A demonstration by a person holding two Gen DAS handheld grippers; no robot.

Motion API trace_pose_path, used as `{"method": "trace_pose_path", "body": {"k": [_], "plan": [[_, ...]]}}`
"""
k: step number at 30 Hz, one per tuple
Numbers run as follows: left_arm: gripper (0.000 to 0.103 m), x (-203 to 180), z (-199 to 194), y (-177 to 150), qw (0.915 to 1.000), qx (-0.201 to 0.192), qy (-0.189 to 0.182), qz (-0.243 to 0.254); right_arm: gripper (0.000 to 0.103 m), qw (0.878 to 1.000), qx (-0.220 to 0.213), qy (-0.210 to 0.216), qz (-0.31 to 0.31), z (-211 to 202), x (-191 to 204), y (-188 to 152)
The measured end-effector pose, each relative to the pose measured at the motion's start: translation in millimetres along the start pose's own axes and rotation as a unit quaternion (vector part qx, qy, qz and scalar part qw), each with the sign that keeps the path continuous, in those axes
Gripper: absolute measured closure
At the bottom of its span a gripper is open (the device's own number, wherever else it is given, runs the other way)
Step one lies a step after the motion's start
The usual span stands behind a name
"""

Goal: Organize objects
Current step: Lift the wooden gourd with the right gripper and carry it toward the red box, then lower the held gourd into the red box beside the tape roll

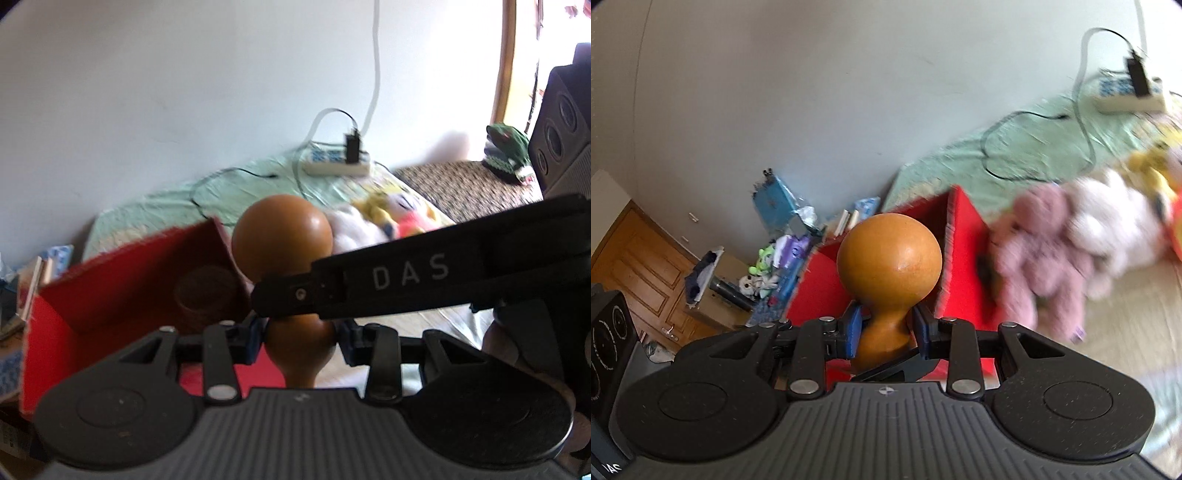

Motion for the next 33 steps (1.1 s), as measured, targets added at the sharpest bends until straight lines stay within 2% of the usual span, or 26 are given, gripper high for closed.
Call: {"method": "trace_pose_path", "body": {"k": [7,12,17,25,33], "plan": [[0.062,56.0,18.5,3.8,0.9998,0.006,0.010,-0.015,0.070,1.000,0.025,0.001,-0.004,60.4,24.8,31.7],[0.062,92.0,51.8,-5.7,0.9989,0.040,0.006,-0.022,0.072,0.998,0.060,-0.020,0.003,110.2,26.5,36.1],[0.062,121.6,87.9,-25.1,0.9952,0.089,-0.017,-0.038,0.072,0.992,0.113,-0.052,0.019,158.4,14.5,33.2],[0.061,130.4,128.6,-46.6,0.9873,0.151,-0.038,-0.031,0.072,0.979,0.179,-0.097,0.020,198.1,-1.8,26.0],[0.056,141.4,150.6,-63.4,0.9766,0.196,-0.072,-0.054,0.072,0.962,0.227,-0.146,-0.043,224.7,-2.7,17.7]]}}
Point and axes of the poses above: each gripper's, at about its wrist camera, not at the fingertips, and z roughly the way its jaws point, x to its left, y to its top, the point moved 5 cm from there along z, roughly the way its jaws point, and after that the axes turned 9 degrees about z, right-handed, at the moved point
